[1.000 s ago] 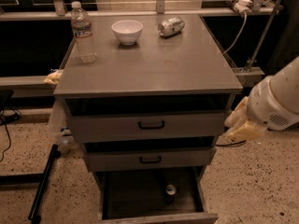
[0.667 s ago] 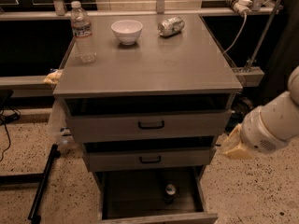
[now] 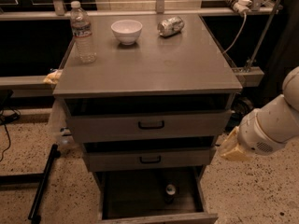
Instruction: Pick redbull can from bottom drawer and place on counter
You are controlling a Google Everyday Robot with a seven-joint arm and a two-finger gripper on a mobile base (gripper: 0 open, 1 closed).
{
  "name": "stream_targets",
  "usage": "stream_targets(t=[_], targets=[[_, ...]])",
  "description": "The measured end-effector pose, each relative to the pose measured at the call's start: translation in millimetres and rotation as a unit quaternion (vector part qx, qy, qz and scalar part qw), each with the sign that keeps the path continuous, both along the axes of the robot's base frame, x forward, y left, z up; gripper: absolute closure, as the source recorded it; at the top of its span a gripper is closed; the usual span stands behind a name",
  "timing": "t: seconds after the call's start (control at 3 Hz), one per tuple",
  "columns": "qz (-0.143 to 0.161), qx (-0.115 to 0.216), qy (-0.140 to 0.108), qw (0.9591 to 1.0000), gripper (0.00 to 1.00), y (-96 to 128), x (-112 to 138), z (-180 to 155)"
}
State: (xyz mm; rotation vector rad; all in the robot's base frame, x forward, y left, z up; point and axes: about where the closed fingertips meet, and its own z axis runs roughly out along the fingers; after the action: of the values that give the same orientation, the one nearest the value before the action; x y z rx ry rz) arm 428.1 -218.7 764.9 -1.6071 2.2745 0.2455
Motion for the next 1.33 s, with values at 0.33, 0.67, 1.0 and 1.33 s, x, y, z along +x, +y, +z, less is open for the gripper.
stream_targets(t=[0.33,0.67,1.0,1.33], targets=[[0.004,-0.005,0.007,1.0,1.0,-7,-14,-56],[0.011,0.014,0.009,0.9998,1.0,-7,-16,-145],[-0.003,0.063,-0.026,0.9977,1.0,-6,14,-212],[-0.009,0.094,-0.012,0.9955,1.0,2,15,-267]])
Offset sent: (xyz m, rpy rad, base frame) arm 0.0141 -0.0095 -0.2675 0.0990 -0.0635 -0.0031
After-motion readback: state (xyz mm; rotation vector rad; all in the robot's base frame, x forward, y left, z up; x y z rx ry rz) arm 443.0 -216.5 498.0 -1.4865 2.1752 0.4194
